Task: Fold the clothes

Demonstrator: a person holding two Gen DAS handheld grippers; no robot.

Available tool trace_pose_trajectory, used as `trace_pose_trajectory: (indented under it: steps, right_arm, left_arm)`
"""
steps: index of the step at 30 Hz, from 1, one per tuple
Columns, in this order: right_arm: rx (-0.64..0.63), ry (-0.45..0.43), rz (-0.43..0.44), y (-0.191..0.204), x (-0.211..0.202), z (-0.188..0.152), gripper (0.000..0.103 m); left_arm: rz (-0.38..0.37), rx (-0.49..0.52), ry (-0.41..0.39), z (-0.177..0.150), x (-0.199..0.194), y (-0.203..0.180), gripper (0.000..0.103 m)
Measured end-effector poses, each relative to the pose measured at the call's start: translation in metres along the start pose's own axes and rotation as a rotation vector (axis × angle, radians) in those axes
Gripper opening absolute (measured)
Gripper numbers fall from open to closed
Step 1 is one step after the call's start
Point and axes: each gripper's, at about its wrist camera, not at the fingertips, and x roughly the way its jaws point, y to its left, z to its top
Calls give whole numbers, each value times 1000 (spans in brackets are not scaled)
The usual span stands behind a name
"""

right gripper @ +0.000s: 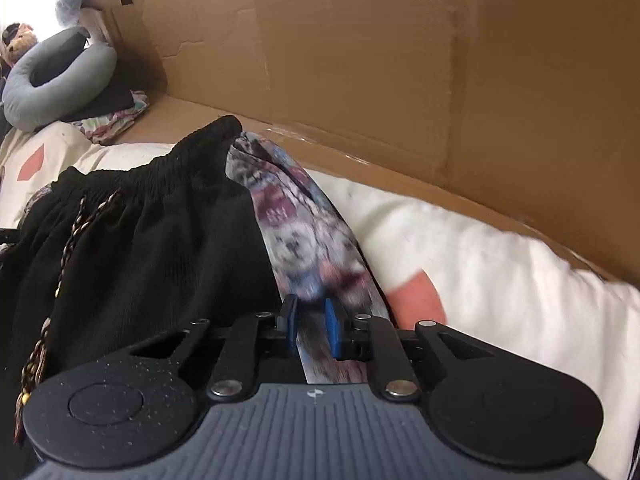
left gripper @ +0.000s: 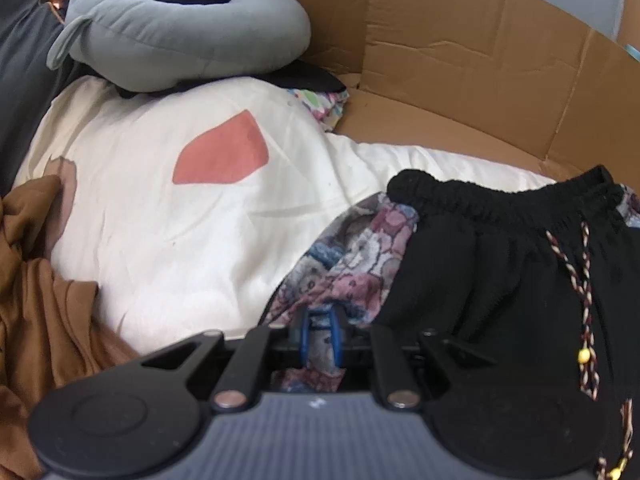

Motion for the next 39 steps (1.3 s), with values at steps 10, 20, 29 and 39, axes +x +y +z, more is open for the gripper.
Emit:
trace_pose_trajectory:
  steps: [10, 20, 29, 39]
  right_arm:
    - [12, -17, -2, 9, 11, 33, 21]
    - [-12, 112, -18, 2, 17, 25, 20]
    - [-34, 165, -2, -6, -32, -38, 21]
    - [5, 193, -18, -12, -87, -105, 21]
  left_arm:
    - [-13, 35, -13, 17, 0, -17, 13]
    - [0, 54, 7, 3, 0, -18, 15]
    - [2, 17, 12, -43, -30, 1, 22]
    - [21, -20, 73, -97, -67, 16, 23]
